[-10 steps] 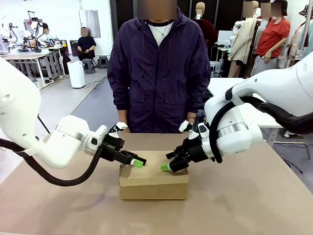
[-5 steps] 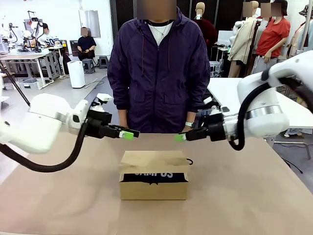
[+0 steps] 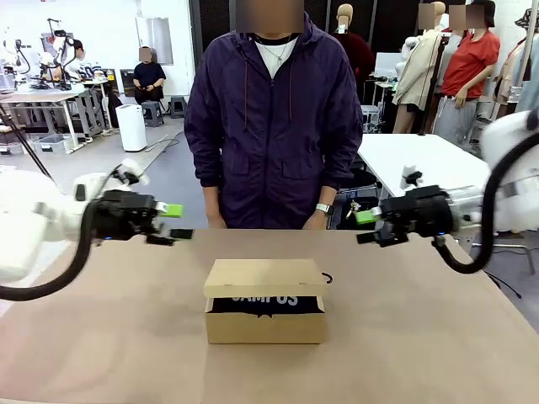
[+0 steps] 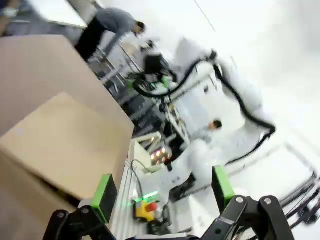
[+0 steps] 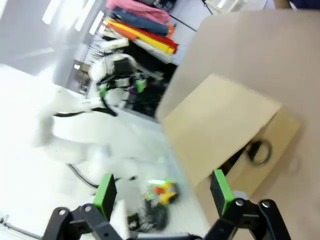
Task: Pack the items into the box.
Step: Close the Mailer Box.
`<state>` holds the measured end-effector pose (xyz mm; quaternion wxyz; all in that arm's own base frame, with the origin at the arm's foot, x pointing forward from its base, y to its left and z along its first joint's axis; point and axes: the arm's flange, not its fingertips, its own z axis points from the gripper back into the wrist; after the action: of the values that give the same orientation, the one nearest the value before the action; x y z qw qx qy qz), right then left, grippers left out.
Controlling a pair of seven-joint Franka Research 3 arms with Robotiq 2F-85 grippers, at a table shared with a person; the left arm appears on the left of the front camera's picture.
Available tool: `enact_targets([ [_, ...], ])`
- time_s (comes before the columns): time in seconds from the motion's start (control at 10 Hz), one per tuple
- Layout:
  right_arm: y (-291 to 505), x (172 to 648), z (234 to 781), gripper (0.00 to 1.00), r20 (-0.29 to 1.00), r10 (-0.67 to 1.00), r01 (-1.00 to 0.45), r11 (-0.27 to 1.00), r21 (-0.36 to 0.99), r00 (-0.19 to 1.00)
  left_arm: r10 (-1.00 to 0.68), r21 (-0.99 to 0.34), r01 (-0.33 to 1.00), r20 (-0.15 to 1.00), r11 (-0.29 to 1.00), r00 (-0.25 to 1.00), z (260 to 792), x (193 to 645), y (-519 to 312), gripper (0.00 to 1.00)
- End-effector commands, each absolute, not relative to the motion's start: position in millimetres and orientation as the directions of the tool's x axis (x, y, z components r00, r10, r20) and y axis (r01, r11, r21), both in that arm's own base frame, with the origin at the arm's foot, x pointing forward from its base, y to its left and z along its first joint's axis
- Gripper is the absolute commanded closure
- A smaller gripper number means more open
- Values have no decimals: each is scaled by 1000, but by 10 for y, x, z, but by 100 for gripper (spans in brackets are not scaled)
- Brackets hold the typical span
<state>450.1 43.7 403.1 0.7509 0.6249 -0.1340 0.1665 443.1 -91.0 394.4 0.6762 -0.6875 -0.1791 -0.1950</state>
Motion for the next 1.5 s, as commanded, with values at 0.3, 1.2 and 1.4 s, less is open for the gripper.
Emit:
enact_targets([
  [0.3, -919, 3923, 3830, 0, 256, -144, -243, 100, 965, 956, 447, -972, 163, 224, 170, 866, 4004, 3637, 416, 0],
  [1.2, -850, 3997, 3885, 0, 274, -110, -267, 73, 961, 955, 401, -965, 161, 233, 207, 886, 3934, 3839, 484, 0],
  [1.4, -850, 3997, 3885, 0, 274, -110, -267, 73, 961, 955, 401, -965, 161, 233, 207, 886, 3934, 3839, 484, 0],
])
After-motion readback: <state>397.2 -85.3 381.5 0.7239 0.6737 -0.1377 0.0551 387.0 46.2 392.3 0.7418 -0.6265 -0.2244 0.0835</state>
